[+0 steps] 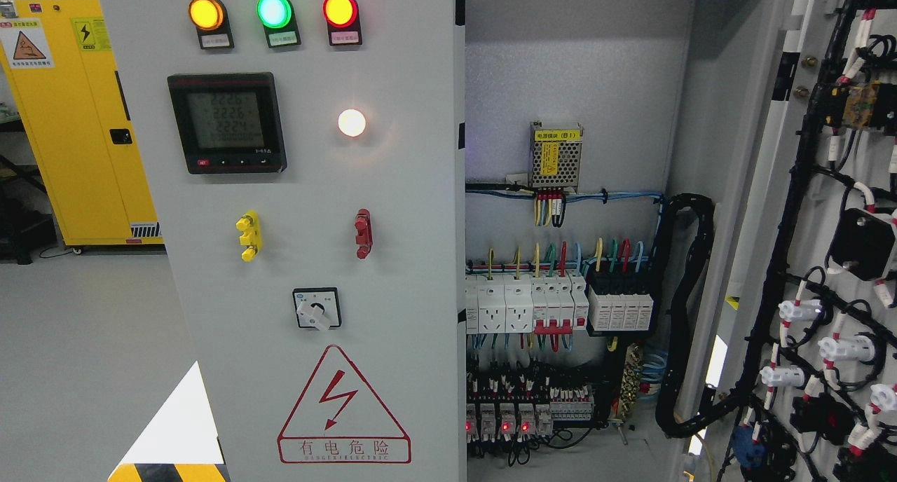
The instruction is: Open door with both hands
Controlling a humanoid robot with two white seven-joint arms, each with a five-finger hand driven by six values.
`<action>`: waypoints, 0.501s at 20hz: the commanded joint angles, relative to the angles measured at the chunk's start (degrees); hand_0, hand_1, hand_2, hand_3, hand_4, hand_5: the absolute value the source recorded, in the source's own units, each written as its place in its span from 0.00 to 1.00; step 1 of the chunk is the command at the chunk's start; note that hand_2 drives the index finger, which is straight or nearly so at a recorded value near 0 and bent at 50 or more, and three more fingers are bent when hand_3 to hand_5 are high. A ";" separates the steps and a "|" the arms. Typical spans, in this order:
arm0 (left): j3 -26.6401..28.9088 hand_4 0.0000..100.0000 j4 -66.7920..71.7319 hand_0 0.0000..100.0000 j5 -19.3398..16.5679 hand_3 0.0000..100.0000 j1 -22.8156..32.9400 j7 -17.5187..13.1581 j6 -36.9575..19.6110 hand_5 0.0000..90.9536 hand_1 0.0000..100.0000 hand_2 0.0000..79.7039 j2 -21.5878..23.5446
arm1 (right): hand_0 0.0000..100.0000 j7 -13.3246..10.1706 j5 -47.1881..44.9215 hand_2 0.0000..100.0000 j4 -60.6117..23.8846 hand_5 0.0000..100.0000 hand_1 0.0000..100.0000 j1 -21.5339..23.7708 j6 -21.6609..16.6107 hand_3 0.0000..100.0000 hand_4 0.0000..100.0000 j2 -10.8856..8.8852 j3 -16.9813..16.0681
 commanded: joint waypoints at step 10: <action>0.07 0.00 -1.03 0.00 -0.09 0.12 -1.65 -0.01 -0.04 0.00 0.00 0.00 -0.49 | 0.22 0.26 1.42 0.00 11.23 0.00 0.05 -28.72 12.71 0.00 0.00 8.97 -6.13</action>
